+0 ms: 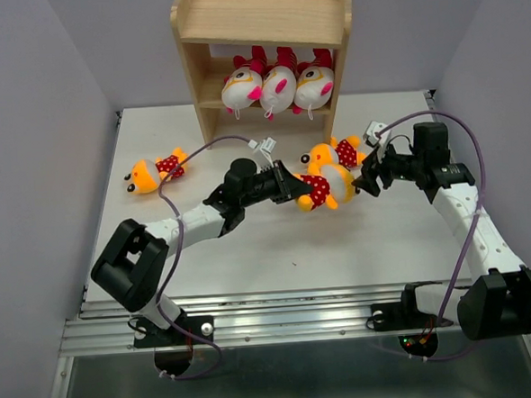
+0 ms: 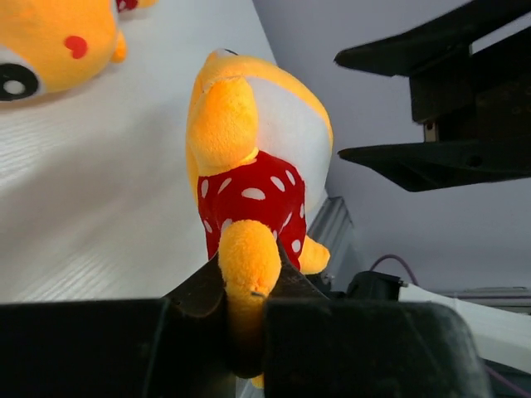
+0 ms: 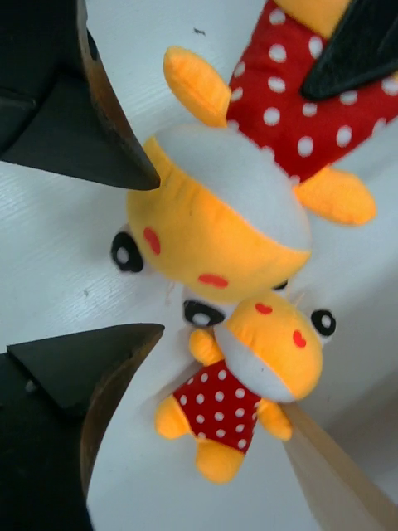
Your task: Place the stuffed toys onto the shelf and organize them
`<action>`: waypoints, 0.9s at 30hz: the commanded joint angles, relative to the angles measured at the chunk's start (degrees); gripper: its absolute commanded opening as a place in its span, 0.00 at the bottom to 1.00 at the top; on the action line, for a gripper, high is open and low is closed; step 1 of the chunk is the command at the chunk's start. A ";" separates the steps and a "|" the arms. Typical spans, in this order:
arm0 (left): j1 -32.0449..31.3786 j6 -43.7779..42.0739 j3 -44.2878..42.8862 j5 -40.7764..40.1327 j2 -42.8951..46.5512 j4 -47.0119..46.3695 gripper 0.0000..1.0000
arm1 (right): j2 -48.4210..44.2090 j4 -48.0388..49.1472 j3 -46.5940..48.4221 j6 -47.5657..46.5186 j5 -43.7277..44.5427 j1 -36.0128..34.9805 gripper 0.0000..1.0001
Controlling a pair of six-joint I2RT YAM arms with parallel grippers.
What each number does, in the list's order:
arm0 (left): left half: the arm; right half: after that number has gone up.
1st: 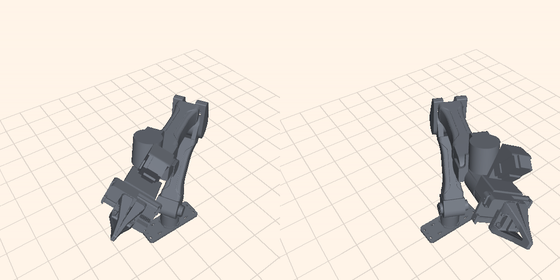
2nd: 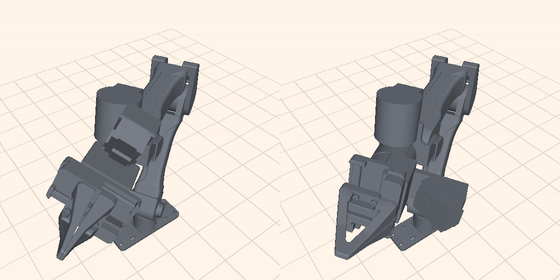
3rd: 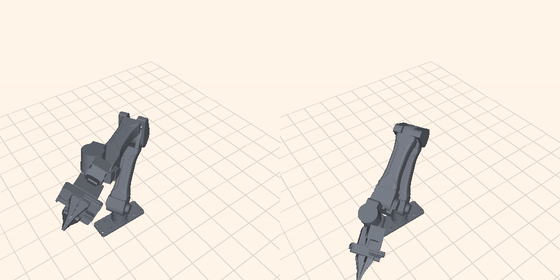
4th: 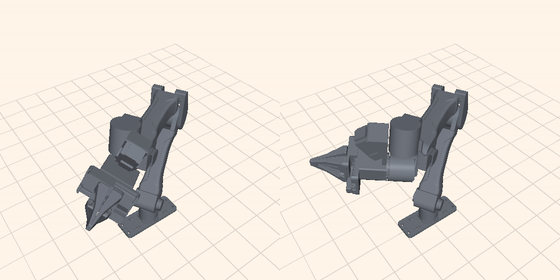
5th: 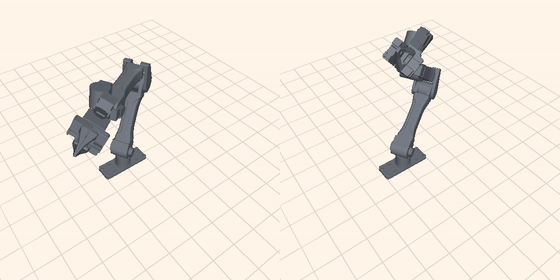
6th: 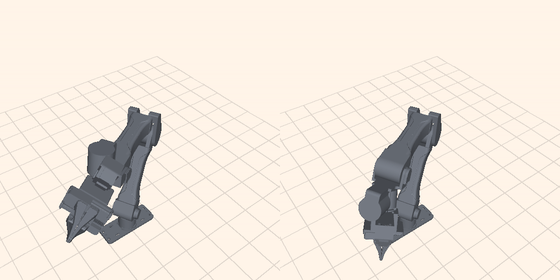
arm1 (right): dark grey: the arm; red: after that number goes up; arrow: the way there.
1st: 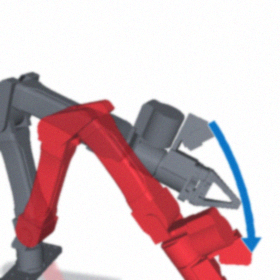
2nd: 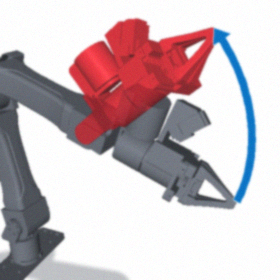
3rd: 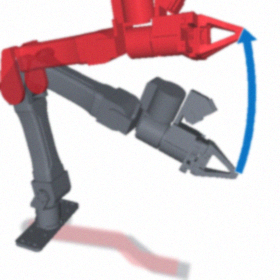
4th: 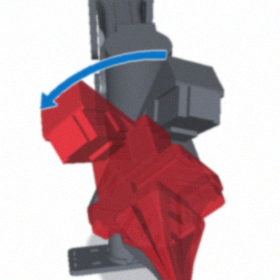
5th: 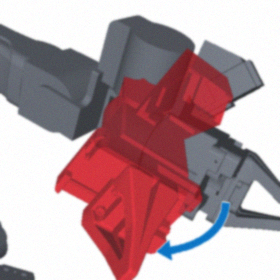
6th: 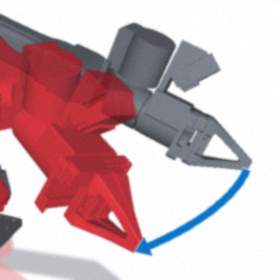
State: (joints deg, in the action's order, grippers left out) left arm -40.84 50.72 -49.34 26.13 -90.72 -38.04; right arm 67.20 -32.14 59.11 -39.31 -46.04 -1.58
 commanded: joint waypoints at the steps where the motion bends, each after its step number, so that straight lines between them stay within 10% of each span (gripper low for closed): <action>1: 0.41 -12.01 -3.83 -6.24 10.45 8.23 0.00 | -0.50 12.26 2.67 13.26 10.78 -0.26 0.80; 4: 2.69 -18.08 -5.76 -8.98 14.07 14.39 0.00 | 0.30 14.47 5.39 17.50 16.93 0.35 1.00; 12: 8.40 -31.99 -22.26 -6.18 18.21 28.01 0.00 | -0.40 17.64 4.70 22.61 18.71 0.97 1.00; 27: 22.46 -32.61 -46.27 -7.40 11.36 29.33 0.00 | -4.71 17.81 -2.25 20.59 20.20 1.50 1.00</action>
State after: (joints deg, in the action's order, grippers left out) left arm -20.82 20.18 -88.33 20.99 -77.10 -7.60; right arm 64.64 -17.41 57.41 -18.46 -26.33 -0.45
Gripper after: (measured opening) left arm 0.194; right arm 0.998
